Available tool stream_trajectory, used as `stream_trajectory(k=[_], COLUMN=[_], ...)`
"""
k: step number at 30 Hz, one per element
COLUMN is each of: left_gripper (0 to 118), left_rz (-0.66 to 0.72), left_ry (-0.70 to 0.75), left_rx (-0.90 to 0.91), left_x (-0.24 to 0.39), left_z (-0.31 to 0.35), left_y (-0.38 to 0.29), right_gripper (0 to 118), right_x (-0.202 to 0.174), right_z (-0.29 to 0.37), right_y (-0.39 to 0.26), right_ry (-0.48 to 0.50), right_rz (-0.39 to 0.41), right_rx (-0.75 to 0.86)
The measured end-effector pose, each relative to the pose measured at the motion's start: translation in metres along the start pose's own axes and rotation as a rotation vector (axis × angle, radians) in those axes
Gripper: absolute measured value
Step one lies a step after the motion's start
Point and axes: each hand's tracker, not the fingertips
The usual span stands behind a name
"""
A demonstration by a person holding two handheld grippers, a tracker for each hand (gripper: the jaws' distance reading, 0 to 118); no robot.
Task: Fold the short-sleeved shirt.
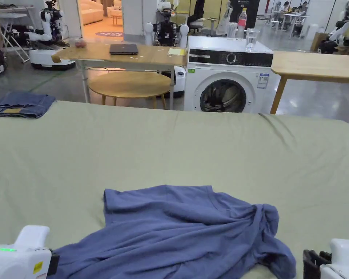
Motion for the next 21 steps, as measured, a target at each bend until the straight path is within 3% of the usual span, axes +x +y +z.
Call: stream_trajectory(k=[1,2,4,7,8,9,10,11,13,16,21], left_gripper=[0,0,0,0,0,0,0,0,0,0,0], left_rz=[0.018,0.012,0.005,-0.007,-0.005,0.007,0.019,0.023,0.018,0.021,-0.007], left_ry=[-0.004,-0.004,0.005,0.014,0.017,0.006,-0.004,-0.001,0.006,-0.006,0.045], left_rx=[0.017,0.009,0.031,0.031,0.029,0.016,0.012,0.016,0.012,0.024,0.156], left_x=[0.002,0.004,0.009,0.013,0.013,0.01,0.01,0.01,0.007,0.003,-0.011], left_z=[0.005,0.01,0.016,0.013,0.012,0.006,0.005,0.005,0.001,0.007,0.042], left_y=[0.007,0.011,0.016,0.024,0.025,0.027,0.028,0.028,0.031,0.039,0.077], right_gripper=[94,118,118,118,111,91,53,2,2,2,2], right_x=[0.002,0.003,0.0,-0.016,-0.02,-0.022,-0.021,-0.019,-0.014,-0.005,0.01], right_z=[-0.008,-0.018,-0.027,-0.053,-0.062,-0.069,-0.076,-0.083,-0.094,-0.078,-0.028], right_y=[0.0,0.0,-0.002,-0.001,-0.002,-0.001,0.0,0.002,0.003,0.013,0.063], right_ry=[0.029,0.055,0.081,0.081,0.072,0.079,0.095,0.103,0.119,0.159,0.115], right_rz=[-0.002,-0.002,0.056,0.137,0.171,0.197,0.203,0.2,0.189,0.141,0.067], right_rx=[-0.033,-0.058,-0.006,-0.059,-0.078,-0.105,-0.125,-0.153,-0.223,-0.172,0.02])
